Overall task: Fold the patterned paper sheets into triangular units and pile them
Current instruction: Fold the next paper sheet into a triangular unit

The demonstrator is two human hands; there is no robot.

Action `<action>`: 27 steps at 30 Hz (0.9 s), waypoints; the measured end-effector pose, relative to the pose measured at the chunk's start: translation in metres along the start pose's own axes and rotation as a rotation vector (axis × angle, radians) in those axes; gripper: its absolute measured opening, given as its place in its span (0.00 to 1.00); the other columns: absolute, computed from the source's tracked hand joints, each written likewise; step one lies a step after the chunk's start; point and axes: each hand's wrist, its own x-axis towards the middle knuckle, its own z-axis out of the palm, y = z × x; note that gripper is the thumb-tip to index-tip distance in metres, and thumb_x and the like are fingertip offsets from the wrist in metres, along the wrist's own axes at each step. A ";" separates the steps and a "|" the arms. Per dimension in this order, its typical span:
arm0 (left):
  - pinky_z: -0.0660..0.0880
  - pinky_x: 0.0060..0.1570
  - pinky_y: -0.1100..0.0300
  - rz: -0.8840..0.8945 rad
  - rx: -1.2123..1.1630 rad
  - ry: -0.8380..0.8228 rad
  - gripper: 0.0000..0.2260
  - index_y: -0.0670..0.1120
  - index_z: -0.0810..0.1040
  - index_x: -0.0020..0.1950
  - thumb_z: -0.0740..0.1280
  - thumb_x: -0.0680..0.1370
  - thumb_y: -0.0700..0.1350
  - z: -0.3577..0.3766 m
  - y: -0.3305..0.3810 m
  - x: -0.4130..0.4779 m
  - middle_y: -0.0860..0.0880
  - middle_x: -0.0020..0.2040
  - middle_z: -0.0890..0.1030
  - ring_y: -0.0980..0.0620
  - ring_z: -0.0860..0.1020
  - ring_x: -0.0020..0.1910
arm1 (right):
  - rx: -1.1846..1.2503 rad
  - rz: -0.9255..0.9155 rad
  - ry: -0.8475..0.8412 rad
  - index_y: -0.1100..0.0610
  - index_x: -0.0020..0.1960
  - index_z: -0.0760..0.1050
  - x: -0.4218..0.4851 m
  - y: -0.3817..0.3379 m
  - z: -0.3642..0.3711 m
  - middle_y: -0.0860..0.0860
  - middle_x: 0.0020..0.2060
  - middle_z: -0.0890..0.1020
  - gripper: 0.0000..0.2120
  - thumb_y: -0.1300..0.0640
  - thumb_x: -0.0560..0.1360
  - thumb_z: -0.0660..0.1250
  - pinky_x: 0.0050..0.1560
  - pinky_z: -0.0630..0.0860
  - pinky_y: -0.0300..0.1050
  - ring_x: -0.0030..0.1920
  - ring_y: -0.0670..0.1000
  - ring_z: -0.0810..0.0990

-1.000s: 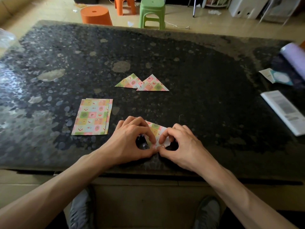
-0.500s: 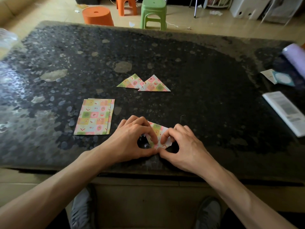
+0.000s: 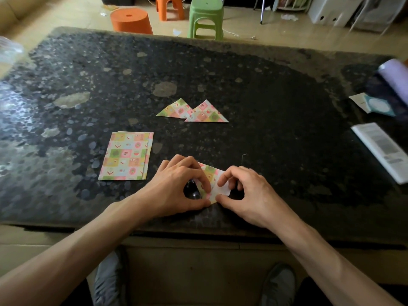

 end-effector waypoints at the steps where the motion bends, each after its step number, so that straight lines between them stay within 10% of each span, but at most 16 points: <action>1: 0.64 0.62 0.56 0.002 -0.005 0.000 0.14 0.64 0.80 0.50 0.72 0.69 0.69 0.000 0.000 0.000 0.66 0.54 0.69 0.61 0.65 0.62 | 0.005 0.003 -0.006 0.41 0.51 0.74 0.000 0.001 -0.001 0.41 0.45 0.74 0.12 0.47 0.74 0.76 0.44 0.66 0.34 0.48 0.40 0.72; 27: 0.56 0.59 0.59 -0.130 0.052 0.138 0.19 0.61 0.79 0.46 0.65 0.68 0.74 0.016 0.017 -0.005 0.62 0.54 0.69 0.59 0.64 0.62 | 0.086 0.071 -0.039 0.40 0.54 0.75 0.010 0.009 -0.008 0.43 0.47 0.77 0.16 0.55 0.74 0.77 0.41 0.71 0.35 0.45 0.46 0.77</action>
